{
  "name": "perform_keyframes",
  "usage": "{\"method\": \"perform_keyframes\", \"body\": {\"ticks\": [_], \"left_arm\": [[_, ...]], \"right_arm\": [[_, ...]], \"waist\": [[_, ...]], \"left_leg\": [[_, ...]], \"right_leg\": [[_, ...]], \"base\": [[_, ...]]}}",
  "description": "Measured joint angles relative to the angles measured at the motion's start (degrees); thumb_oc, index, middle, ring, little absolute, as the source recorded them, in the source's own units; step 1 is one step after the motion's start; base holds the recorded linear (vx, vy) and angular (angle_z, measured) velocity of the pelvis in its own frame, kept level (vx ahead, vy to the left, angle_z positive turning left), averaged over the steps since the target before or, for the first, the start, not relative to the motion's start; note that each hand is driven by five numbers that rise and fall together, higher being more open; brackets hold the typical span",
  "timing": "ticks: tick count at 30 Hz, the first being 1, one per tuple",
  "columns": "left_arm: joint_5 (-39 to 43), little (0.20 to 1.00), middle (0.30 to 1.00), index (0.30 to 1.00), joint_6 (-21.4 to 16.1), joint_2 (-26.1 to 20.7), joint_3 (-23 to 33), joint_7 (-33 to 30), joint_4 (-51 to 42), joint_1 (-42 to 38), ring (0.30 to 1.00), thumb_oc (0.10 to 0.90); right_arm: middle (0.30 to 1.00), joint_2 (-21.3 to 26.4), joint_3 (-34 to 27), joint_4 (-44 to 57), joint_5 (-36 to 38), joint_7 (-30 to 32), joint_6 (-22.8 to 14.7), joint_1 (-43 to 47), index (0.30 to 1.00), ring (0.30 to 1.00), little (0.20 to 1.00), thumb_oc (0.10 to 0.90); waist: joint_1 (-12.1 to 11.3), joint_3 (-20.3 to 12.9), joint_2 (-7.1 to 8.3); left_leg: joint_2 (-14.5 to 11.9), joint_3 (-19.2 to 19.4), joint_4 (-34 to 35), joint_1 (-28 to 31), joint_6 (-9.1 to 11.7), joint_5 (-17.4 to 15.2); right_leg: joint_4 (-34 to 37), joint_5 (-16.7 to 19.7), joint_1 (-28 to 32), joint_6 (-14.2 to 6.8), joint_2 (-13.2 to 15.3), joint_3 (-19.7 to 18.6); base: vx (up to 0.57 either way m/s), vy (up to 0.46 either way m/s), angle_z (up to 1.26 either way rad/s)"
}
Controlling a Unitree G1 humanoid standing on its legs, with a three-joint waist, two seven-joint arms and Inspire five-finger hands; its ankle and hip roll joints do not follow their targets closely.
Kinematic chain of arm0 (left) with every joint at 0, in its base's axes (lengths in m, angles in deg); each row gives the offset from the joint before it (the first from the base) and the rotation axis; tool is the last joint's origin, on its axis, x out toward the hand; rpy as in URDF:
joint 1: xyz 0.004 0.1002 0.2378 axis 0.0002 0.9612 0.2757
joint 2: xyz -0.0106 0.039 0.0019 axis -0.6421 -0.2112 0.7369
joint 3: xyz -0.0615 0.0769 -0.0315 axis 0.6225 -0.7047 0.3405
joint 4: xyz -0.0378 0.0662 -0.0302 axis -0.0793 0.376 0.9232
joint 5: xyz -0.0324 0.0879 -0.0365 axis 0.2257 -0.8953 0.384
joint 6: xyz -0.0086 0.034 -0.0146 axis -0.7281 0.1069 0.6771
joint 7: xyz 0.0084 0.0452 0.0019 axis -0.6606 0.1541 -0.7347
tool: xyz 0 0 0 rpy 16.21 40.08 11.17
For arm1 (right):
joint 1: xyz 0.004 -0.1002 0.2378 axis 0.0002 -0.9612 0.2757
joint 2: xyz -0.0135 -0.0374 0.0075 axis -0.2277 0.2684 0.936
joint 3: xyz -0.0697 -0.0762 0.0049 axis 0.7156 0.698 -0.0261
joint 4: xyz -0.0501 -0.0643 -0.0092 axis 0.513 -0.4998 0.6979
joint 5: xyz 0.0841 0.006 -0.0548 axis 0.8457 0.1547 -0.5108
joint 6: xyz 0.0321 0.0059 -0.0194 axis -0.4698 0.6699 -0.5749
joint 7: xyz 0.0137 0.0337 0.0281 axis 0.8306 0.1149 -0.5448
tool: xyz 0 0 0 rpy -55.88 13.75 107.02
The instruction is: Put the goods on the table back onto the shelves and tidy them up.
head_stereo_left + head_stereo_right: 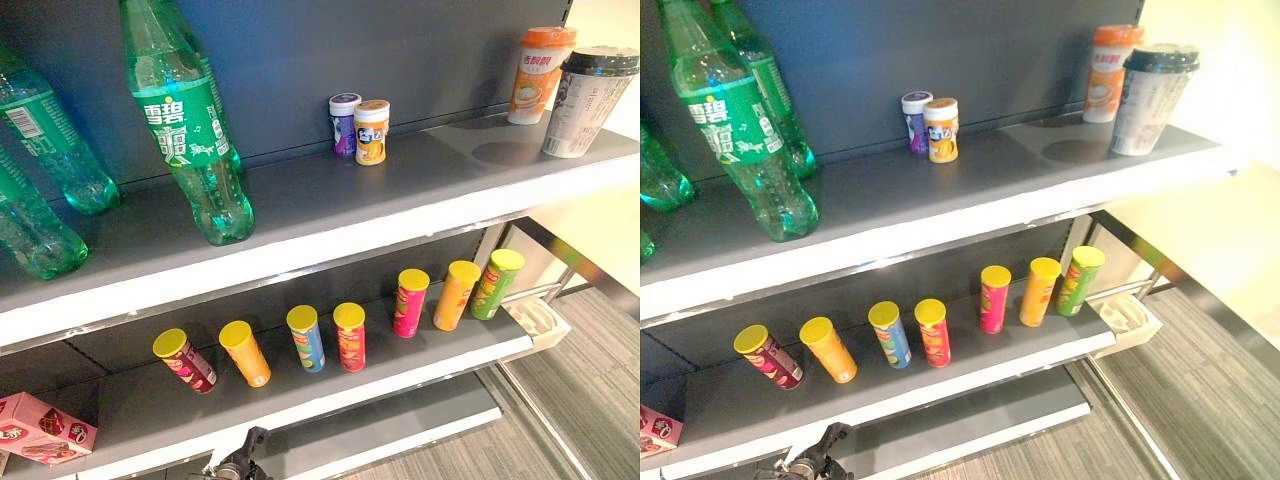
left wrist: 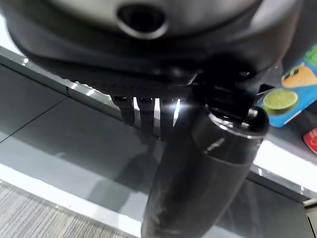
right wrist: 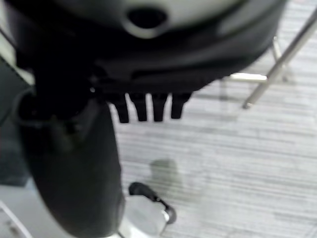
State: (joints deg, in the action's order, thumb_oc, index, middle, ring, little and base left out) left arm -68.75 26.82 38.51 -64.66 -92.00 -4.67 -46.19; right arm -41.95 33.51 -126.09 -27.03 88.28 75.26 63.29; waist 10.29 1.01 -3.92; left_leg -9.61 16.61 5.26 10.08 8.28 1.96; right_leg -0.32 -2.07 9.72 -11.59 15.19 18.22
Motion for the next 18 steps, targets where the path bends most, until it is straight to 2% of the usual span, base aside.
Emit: {"method": "perform_keyframes", "body": {"ticks": [6,7,8,9,13,18], "left_arm": [[-0.4,0.900,0.900,0.900,-0.7,1.4,-2.3,1.5,0.5,0.2,0.900,0.800],[0.2,0.900,0.900,0.900,2.4,1.0,-2.2,5.0,-6.9,1.2,0.900,0.800],[0.9,0.900,0.900,0.900,3.0,-0.3,-1.7,6.6,-15.3,3.2,0.900,0.800],[2.2,0.900,0.900,0.900,1.5,-0.8,-0.1,7.4,-23.9,4.1,0.900,0.800],[5.3,0.900,0.900,0.900,2.0,0.0,0.3,9.5,-31.4,1.5,0.900,0.800],[10.4,0.900,0.900,0.900,3.6,4.1,-2.5,12.7,-31.6,-5.7,0.900,0.800]], "right_arm": [[0.900,0.0,0.0,1.7,-0.3,0.0,-0.2,0.6,0.900,0.900,0.900,0.800],[0.900,0.5,1.1,1.9,-0.5,-0.6,-0.1,0.9,0.900,0.900,0.900,0.800],[0.900,0.8,1.2,2.3,-0.8,-1.0,-0.1,0.9,0.900,0.900,0.900,0.800],[0.900,1.1,0.9,2.2,-0.9,-1.1,-0.2,0.9,0.900,0.900,0.900,0.800],[0.900,0.9,1.0,3.5,-2.1,-1.4,0.3,1.0,0.900,0.900,0.900,0.800],[0.900,0.5,3.2,4.2,-3.2,-3.1,0.5,1.5,0.900,0.900,0.900,0.800]], "waist": [[0.1,1.4,0.05],[0.2,2.0,-0.18],[0.1,2.6,-0.35],[0.0,3.2,-0.56],[1.0,2.9,-1.69],[2.2,2.8,-1.86]], "left_leg": [[0.0,0.6,0.0,0.6,0.0,0.0],[0.0,0.8,0.0,0.9,-0.1,0.0],[0.0,1.0,0.0,0.9,-0.2,0.0],[0.1,1.1,0.0,1.0,-0.2,0.1],[0.3,1.7,0.0,1.4,-1.2,-0.6],[0.4,1.8,0.0,1.4,-1.0,-0.4]], "right_leg": [[-0.5,0.0,-0.2,0.0,0.0,-1.1],[-0.6,-0.1,-0.4,0.0,0.1,-1.2],[-0.7,-0.1,-0.4,0.0,0.1,-1.3],[-1.0,-0.1,-0.3,0.0,0.0,-1.3],[-1.4,-0.5,-0.4,-0.2,0.1,-2.2],[-1.5,-0.5,-0.7,-0.2,0.2,-2.2]], "base": [[-0.01,0.002,-0.07],[0.00,0.000,0.00],[0.00,0.000,0.00],[0.00,0.000,0.00],[0.00,-0.012,-0.09],[0.00,-0.009,-0.02]]}}
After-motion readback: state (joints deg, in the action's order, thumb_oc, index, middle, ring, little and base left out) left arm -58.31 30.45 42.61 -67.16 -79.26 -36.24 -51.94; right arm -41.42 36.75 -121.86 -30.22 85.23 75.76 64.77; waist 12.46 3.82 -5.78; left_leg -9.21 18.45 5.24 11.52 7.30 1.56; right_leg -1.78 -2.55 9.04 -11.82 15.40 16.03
